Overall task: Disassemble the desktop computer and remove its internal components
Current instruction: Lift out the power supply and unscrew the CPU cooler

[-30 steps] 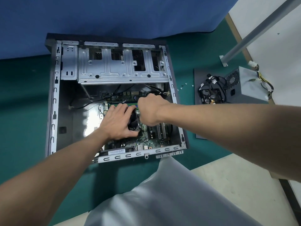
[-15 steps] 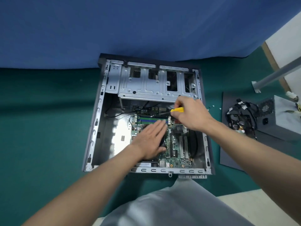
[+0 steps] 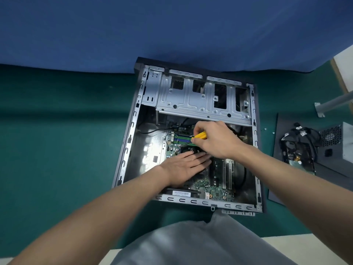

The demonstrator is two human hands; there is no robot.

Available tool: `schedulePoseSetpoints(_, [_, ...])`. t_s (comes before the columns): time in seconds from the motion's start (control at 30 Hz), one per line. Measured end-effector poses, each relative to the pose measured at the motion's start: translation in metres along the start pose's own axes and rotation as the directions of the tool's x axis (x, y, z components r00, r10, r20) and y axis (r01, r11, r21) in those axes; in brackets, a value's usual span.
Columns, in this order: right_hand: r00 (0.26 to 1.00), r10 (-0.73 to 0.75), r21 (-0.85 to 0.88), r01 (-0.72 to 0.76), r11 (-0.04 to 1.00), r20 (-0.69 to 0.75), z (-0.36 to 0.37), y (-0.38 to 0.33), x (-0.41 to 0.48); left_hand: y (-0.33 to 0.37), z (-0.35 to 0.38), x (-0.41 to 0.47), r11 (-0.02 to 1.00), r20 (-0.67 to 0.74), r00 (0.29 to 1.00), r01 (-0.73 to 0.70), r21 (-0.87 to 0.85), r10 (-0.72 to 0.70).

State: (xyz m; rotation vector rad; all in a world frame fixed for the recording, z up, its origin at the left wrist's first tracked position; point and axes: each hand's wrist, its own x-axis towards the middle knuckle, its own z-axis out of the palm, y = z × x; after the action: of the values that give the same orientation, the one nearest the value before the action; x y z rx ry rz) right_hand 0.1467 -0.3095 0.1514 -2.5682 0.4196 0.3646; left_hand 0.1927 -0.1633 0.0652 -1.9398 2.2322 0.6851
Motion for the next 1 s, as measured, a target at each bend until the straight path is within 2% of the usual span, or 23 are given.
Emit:
schedulePoseSetpoints(0.27, [0.999, -0.023, -0.030, 0.024, 0.999, 0.049, -0.001, -0.006, 0.010, -0.001, 0.004, -0.002, 1.000, -0.045, 0.999, -0.002, -0.019, 0.002])
schedulePoseSetpoints(0.6, [0.992, -0.014, -0.032, 0.018, 0.999, 0.122, 0.003, -0.010, 0.015, 0.000, 0.003, -0.002, 1.000, -0.018, 1.000, 0.011, 0.005, -0.011])
schedulePoseSetpoints(1.0, [0.993, 0.016, -0.011, -0.015, 1.000, 0.113, 0.001, -0.011, 0.015, 0.001, 0.002, -0.002, 1.000, -0.011, 1.000, 0.010, 0.026, -0.009])
